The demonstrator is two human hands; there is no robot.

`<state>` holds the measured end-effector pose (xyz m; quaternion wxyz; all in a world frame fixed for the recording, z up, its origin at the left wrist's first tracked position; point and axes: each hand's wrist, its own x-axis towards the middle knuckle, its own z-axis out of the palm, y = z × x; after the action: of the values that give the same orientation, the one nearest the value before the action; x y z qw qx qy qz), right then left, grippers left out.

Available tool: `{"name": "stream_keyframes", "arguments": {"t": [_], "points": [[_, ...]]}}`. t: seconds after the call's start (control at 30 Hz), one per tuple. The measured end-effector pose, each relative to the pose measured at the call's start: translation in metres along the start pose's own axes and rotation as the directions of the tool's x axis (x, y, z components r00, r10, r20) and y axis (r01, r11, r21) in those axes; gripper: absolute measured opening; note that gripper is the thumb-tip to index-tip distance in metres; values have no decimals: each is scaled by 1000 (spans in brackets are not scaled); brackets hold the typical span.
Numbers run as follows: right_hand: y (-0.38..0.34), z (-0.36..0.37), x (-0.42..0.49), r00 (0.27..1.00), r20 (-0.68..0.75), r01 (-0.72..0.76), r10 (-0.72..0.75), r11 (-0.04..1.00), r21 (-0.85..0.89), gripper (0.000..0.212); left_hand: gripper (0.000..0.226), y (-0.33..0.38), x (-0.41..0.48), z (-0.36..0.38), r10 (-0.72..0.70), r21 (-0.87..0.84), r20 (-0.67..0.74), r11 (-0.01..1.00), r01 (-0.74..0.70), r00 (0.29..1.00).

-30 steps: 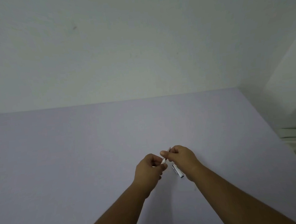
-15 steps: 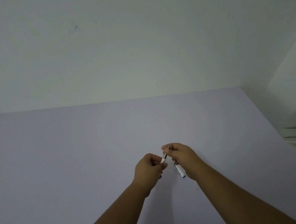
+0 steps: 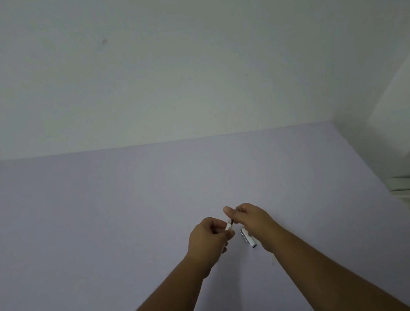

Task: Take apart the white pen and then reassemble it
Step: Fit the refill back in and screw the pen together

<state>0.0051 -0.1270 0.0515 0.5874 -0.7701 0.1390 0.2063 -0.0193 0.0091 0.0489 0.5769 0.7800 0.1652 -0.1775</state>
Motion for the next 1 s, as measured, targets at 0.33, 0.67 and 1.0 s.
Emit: {"name": "stream_keyframes", "arguments": {"t": [0.33,0.67,1.0], "points": [[-2,-2,-2,999,35,30,-32,999,37,21,9,4,-2,0,4,-2,0,1000,-4,1000],[-5,-3,-3,1000,21,12,-12,999,45,24,10,7,-5,3,7,-5,4,1000,-7,1000],[-3,-4,-4,1000,4,-8,7,997,82,27,9,6,-6,5,6,-27,5,1000,-6,1000]]}}
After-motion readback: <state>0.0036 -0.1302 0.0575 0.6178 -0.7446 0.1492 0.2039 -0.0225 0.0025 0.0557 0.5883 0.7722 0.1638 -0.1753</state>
